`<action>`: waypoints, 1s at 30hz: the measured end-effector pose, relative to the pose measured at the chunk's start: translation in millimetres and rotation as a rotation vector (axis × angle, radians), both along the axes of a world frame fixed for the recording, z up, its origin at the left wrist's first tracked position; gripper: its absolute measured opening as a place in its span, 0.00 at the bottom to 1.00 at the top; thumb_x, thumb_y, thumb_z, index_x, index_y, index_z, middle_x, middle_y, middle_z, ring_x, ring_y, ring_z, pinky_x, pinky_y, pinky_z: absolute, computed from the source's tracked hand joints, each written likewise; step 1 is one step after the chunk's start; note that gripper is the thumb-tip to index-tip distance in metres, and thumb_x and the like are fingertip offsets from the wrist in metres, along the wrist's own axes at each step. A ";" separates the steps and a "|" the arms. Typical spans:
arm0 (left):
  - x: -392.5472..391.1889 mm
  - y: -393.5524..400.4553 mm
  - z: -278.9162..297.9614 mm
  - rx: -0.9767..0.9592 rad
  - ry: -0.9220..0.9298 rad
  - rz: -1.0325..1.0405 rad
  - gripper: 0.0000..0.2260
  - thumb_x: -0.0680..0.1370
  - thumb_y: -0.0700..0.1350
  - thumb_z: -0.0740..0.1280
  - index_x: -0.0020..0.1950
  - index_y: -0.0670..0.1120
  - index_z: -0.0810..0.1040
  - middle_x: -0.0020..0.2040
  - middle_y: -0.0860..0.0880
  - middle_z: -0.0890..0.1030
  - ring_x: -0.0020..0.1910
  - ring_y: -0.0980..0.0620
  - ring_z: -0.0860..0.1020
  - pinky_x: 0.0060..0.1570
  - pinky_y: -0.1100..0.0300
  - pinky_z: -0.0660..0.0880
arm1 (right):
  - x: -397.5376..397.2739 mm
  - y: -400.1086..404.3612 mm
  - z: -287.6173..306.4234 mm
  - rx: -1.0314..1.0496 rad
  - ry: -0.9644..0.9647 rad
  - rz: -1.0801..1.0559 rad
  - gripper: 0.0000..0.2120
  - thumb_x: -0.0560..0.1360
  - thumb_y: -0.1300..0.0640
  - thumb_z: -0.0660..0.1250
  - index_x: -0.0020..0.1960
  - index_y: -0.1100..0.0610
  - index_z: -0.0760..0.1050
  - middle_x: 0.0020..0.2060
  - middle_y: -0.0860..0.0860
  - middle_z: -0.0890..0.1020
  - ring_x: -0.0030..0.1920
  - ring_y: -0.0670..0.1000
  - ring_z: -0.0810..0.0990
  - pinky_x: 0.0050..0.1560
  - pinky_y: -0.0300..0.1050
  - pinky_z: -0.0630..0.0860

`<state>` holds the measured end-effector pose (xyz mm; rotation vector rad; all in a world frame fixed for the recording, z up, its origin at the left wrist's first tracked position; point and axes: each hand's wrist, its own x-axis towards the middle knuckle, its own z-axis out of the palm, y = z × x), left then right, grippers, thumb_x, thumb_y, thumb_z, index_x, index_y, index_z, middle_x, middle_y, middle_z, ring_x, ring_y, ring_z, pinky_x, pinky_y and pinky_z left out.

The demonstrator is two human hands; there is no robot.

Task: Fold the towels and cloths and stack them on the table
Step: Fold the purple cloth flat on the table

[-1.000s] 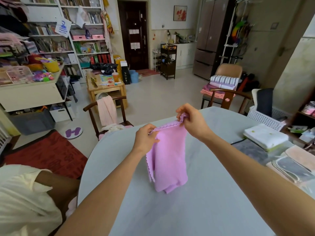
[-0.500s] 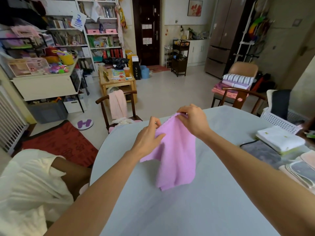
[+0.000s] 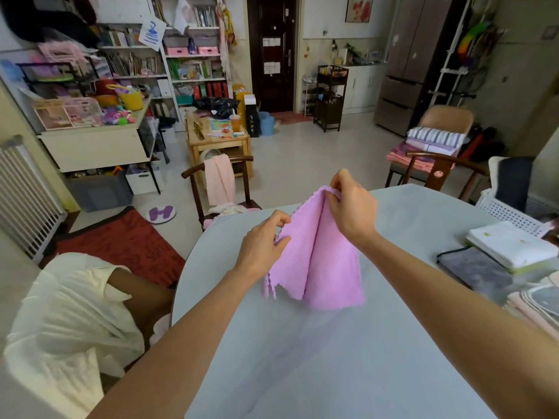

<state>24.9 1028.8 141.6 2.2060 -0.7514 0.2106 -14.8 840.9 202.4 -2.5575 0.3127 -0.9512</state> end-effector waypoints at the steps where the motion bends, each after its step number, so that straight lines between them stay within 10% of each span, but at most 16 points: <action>1: -0.8 -0.7 0.5 -0.019 0.023 -0.008 0.13 0.77 0.43 0.69 0.59 0.50 0.71 0.54 0.55 0.77 0.41 0.51 0.76 0.46 0.56 0.76 | -1.1 -0.3 -0.5 0.000 0.001 -0.004 0.06 0.79 0.54 0.61 0.48 0.57 0.68 0.38 0.52 0.79 0.39 0.58 0.76 0.36 0.45 0.61; 7: -3.9 -8.5 4.8 -0.168 0.137 0.024 0.04 0.78 0.37 0.67 0.49 0.43 0.73 0.43 0.51 0.74 0.37 0.42 0.78 0.23 0.62 0.75 | -6.1 -6.0 -4.0 0.037 0.008 -0.026 0.05 0.79 0.56 0.59 0.49 0.57 0.66 0.35 0.52 0.75 0.35 0.57 0.72 0.36 0.46 0.63; 24: 0.1 -22.9 -3.2 0.171 -0.156 -0.254 0.14 0.81 0.38 0.60 0.65 0.46 0.74 0.59 0.48 0.75 0.39 0.47 0.73 0.44 0.54 0.74 | -8.4 -31.9 -11.6 0.047 0.040 -0.118 0.05 0.79 0.56 0.59 0.50 0.58 0.66 0.35 0.53 0.76 0.37 0.59 0.75 0.37 0.47 0.65; 30: -1.6 -24.7 -4.6 0.118 -0.034 -0.241 0.16 0.80 0.36 0.60 0.68 0.46 0.73 0.58 0.49 0.76 0.39 0.54 0.70 0.44 0.66 0.69 | -11.7 -36.0 -18.3 0.043 0.067 -0.136 0.05 0.79 0.56 0.58 0.50 0.57 0.66 0.36 0.53 0.76 0.39 0.59 0.75 0.37 0.46 0.64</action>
